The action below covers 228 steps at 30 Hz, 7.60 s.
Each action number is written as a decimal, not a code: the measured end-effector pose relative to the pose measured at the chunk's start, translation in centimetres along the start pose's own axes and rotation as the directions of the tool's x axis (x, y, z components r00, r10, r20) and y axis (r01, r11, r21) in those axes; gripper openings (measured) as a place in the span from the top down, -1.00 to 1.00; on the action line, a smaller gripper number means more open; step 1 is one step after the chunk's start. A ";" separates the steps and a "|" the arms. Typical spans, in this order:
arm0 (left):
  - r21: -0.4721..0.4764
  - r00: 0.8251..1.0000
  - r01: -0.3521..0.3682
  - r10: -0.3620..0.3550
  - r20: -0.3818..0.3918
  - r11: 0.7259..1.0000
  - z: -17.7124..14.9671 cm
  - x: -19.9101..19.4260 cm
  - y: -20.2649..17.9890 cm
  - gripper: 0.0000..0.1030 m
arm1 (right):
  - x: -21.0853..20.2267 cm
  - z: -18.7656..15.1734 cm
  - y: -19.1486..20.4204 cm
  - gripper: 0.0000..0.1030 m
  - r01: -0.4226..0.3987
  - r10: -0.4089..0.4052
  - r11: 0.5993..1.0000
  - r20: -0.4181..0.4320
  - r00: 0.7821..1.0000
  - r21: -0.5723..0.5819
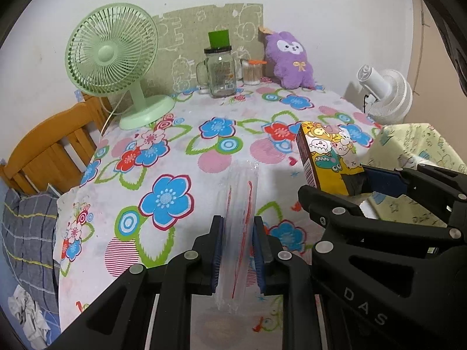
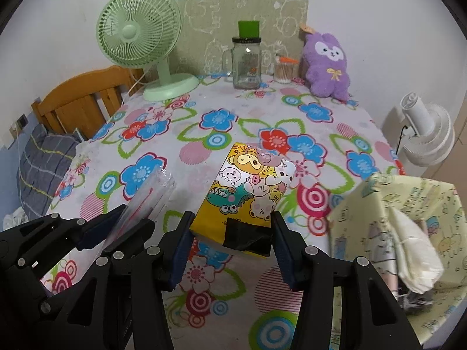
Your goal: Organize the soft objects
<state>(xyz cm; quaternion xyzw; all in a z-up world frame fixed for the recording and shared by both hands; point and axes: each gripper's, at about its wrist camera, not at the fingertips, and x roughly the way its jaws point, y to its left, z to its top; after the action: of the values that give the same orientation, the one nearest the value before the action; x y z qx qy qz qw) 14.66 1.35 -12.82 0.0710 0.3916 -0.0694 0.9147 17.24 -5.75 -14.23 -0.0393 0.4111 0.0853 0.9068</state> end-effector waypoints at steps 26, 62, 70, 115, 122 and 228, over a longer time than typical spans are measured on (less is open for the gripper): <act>0.016 0.991 0.026 -0.028 0.134 1.000 2.6 -7.0 -6.7 0.66 | -9.8 -0.4 -6.0 -0.05 0.039 -0.043 0.999 0.175 0.984 0.030; 0.124 0.976 0.145 -0.162 0.142 0.982 5.2 -5.2 -17.8 0.65 | -12.0 -2.4 -16.8 -0.06 0.112 -0.138 0.986 0.218 0.966 0.127; 0.166 0.974 0.182 -0.201 0.107 0.969 5.6 -3.6 -20.4 0.65 | -11.2 -3.0 -19.3 -0.06 0.129 -0.159 0.979 0.190 0.969 0.159; 0.209 0.985 0.158 -0.170 0.041 0.965 4.3 -1.7 -20.2 -0.66 | -8.7 -4.7 -19.8 -0.70 0.086 -0.111 0.970 0.101 0.989 0.228; 0.184 0.987 0.139 -0.151 0.051 0.973 3.8 -2.7 -18.8 -0.73 | -9.4 -4.5 -18.3 -0.73 0.094 -0.119 0.972 0.105 0.987 0.215; -0.182 0.951 -0.043 0.096 0.293 0.982 -0.9 -16.9 -1.2 -0.99 | -20.1 -4.8 -7.1 -0.99 0.088 -0.127 0.989 0.369 0.921 0.120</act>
<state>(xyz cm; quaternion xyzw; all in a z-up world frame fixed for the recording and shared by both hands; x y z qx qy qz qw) 2.28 1.54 -1.28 -0.0063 0.2496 -0.0126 0.9682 2.00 -15.82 -2.22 0.0010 0.2309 0.0206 0.9728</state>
